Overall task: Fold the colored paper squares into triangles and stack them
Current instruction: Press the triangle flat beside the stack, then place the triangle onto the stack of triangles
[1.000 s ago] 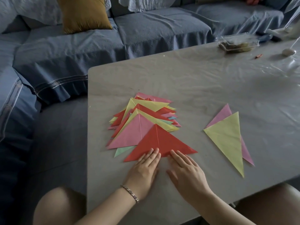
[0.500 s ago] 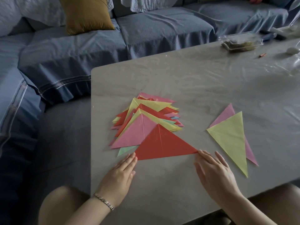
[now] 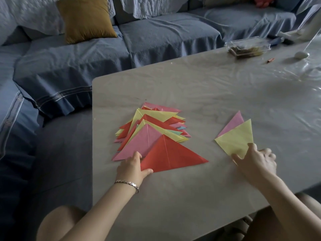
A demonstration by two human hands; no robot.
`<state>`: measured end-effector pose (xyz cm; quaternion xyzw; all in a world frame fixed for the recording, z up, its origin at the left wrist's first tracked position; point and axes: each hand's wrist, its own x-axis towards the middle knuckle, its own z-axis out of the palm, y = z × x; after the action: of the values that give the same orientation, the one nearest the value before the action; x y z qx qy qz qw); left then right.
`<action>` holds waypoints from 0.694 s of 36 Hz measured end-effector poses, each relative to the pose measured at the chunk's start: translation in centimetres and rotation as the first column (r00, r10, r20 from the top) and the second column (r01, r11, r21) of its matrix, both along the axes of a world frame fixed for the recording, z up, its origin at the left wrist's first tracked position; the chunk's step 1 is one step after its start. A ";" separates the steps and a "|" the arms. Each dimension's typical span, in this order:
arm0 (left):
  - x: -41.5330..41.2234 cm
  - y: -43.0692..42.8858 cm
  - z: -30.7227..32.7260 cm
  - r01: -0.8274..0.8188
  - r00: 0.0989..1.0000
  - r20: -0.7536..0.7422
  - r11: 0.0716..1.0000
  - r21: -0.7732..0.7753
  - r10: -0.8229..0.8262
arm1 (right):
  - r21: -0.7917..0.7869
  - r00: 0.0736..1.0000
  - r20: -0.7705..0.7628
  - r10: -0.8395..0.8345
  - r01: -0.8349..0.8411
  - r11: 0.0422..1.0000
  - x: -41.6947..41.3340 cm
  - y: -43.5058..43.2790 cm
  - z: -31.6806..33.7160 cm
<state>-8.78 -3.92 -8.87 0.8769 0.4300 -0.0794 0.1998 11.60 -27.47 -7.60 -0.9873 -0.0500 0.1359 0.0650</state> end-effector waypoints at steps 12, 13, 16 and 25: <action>0.9 1.5 3.0 -0.121 0.841 0.528 0.992 -0.032 0.119 | 0.386 0.984 -0.125 -0.129 0.168 0.907 0.5 0.0 0.5; 1.0 2.2 3.1 -0.143 0.837 0.530 0.989 -0.031 0.137 | 0.437 0.985 -0.123 -0.121 0.163 0.885 0.3 0.1 0.5; 1.2 4.2 2.8 -0.196 0.859 0.480 0.981 -0.005 0.174 | 0.509 0.986 -0.119 -0.115 0.160 0.846 -0.3 0.1 0.4; 1.8 1.1 2.1 -0.124 0.838 0.545 0.980 0.154 0.020 | 0.819 0.995 -0.098 -0.015 0.090 0.567 -3.8 2.0 -0.4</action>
<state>-7.01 -2.80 -6.81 0.8613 0.3944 0.2188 0.2342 7.78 -25.47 -8.00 -0.8389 -0.0754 0.1346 0.5219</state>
